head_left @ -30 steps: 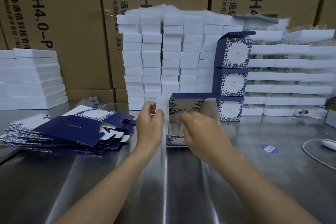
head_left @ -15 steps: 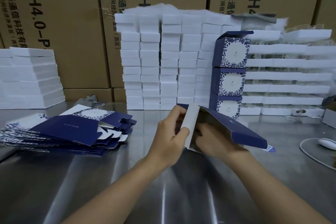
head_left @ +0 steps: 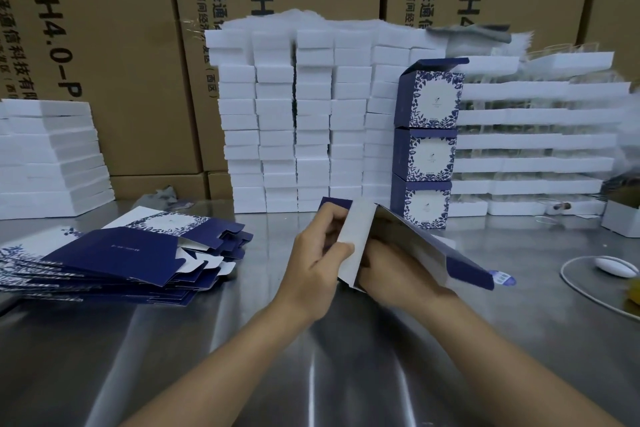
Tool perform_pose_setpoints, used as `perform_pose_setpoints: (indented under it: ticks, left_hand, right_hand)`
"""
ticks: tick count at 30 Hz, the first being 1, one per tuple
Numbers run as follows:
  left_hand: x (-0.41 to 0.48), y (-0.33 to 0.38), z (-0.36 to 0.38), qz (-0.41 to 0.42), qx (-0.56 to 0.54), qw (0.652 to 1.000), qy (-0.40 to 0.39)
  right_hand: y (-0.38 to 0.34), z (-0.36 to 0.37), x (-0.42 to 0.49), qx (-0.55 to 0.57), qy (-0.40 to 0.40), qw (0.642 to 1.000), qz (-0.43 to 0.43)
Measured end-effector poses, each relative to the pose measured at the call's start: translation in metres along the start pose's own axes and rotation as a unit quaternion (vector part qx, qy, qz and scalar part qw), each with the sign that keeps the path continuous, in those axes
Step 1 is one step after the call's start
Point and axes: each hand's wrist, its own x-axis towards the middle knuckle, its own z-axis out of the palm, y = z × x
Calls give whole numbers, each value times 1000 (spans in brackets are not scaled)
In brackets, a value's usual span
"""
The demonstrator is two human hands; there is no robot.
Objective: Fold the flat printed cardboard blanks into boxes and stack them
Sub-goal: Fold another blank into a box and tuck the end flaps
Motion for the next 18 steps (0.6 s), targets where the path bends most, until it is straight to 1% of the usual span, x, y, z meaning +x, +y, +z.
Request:
perform_pose_setpoints:
  ticks: [2, 4, 5, 8, 11, 13, 15, 17, 18]
  left_hand:
    - [3, 3, -2, 0, -7, 1000, 29]
    - [6, 6, -3, 5, 0, 999, 44]
    - [6, 7, -3, 6, 2, 999, 44]
    - [3, 8, 0, 9, 4, 1000, 19]
    - [1, 8, 3, 13, 14, 1000, 4]
    - [3, 6, 2, 10, 51, 998, 36]
    - [7, 3, -3, 15, 111, 990, 83]
    - [9, -1, -10, 27, 172, 978, 116]
    - [10, -3, -13, 31, 197, 971, 130]
  right_hand:
    - [-2, 0, 1, 24, 4, 1000, 7]
    - [-4, 2, 1, -2, 23, 1000, -8]
    - [-5, 1, 0, -10, 33, 999, -20]
    - [-10, 0, -4, 41, 42, 997, -51]
    - [-8, 0, -6, 7, 29, 999, -44]
    - [-5, 0, -3, 18, 21, 999, -40]
    - [-10, -2, -2, 19, 37, 998, -49]
    - [-20, -6, -2, 92, 57, 993, -38]
    - [-25, -10, -3, 160, 58, 985, -30]
